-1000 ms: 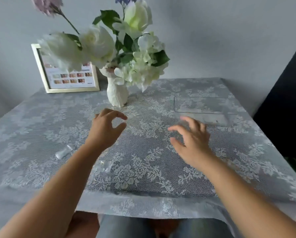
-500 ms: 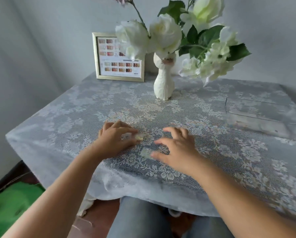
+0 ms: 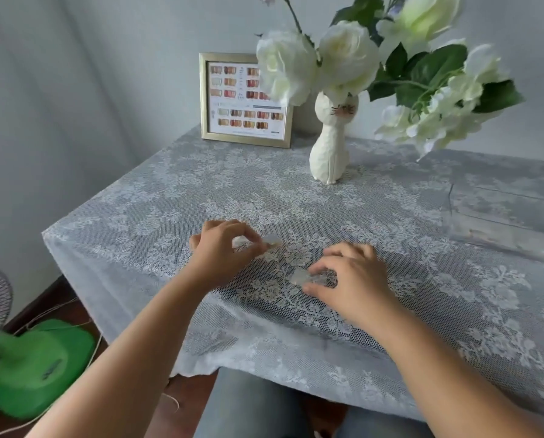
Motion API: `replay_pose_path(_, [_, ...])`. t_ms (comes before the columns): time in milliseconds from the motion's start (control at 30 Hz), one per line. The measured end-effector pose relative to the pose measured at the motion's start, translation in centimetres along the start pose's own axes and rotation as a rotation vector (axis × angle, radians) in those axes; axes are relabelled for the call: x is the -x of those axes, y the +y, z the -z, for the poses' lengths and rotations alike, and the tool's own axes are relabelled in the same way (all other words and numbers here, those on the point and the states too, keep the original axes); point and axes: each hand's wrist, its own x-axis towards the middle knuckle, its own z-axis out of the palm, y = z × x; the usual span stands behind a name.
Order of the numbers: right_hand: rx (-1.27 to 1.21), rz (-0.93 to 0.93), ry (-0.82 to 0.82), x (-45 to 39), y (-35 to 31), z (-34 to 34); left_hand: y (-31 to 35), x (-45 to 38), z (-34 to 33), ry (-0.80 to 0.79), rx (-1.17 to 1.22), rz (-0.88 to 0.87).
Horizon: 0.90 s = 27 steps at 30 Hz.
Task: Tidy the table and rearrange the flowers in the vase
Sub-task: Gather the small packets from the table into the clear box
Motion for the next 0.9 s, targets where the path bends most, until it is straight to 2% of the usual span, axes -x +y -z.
replay_pose_path(233, [-0.151, -0.001, 0.007, -0.1, -0.9, -0.5, -1.8, 0.4, 1.7, 0.017, -0.096, 0.109])
replay_pose_path(433, [-0.231, -0.007, 0.023, 0.3, -1.0, 0.1, -2.3, 0.2, 1.8, -0.070, -0.159, 0.176])
replay_pose_path(600, [-0.246, -0.015, 0.068, 0.7, -0.6, 0.8, -1.7, -0.5, 1.7, -0.113, -0.083, 0.122])
replay_pose_path(900, [-0.316, -0.040, 0.134, 1.7, 1.5, 2.3, 0.8, -0.5, 1.7, -0.031, 0.073, 0.056])
